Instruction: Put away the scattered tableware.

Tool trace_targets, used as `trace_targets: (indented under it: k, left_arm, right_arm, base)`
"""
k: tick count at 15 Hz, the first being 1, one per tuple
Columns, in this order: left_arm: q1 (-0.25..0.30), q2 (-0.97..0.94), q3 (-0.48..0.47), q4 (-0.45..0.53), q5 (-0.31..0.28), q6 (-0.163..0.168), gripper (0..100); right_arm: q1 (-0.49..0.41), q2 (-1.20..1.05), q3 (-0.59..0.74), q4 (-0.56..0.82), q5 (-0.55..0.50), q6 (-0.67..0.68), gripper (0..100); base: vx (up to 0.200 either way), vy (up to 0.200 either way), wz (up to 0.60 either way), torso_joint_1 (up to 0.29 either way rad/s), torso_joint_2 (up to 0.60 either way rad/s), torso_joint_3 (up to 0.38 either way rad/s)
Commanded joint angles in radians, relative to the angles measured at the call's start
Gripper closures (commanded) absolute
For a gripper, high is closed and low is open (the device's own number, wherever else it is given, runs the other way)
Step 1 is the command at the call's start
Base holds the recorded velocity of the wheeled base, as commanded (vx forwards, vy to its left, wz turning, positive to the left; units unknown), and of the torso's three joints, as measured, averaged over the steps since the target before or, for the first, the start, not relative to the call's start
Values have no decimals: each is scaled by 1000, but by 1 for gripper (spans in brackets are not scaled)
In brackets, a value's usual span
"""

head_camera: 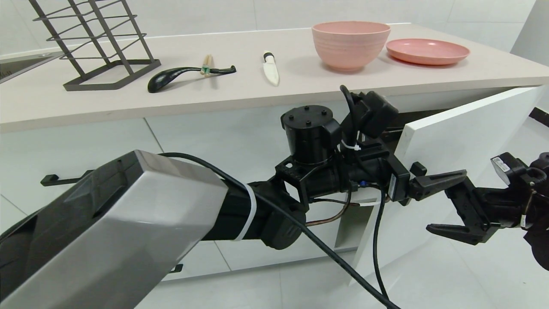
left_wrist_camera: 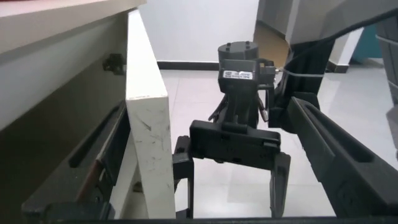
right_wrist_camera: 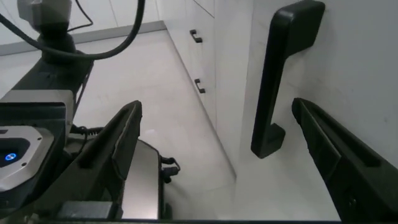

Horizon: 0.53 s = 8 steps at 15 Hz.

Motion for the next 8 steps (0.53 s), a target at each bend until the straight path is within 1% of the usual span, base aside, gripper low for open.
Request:
trace_targets:
  k: [1,2,3,4,5,6,7,8]
  left_arm:
    - [-3,-16,60,-27,-2,-1,0]
    - [-5,-5,76,-52,-2,-3,0]
    - [-12,10,70,-66,-2,-15,0]
    - [-23,18,64,-83,0,-34,0]
    - [-25,18,64,-86,0,-37,0]
    - [-37,22,64,-104,0,-61,0]
    - [-40,26,64,-118,0,-66,0]
    - [-40,26,66,-127,0,-66,0]
  right_arm:
    - [-29,-70,104,-13,-59,-32,0]
    - [-43,-133,165,-11,-129,-52,0]
    - [-44,-185,199,-10,-162,-60,0]
    - [-44,-237,241,-10,-171,-63,0]
    - [-44,-245,248,-10,-171,-63,0]
    - [-44,-323,323,-10,-194,-65,0]
    - [-44,-413,405,-8,-212,-74,0]
    - [-44,-470,452,-8,-212,-75,0]
  base:
    - [0,0,0,0,0,0]
    - [0,0,0,0,0,0]
    - [0,0,0,0,0,0]
    - [0,0,0,0,0,0]
    - [0,0,0,0,0,0]
    - [0,0,0,0,0,0]
    - [0,0,0,0,0,0]
    - [0,0,0,0,0,0]
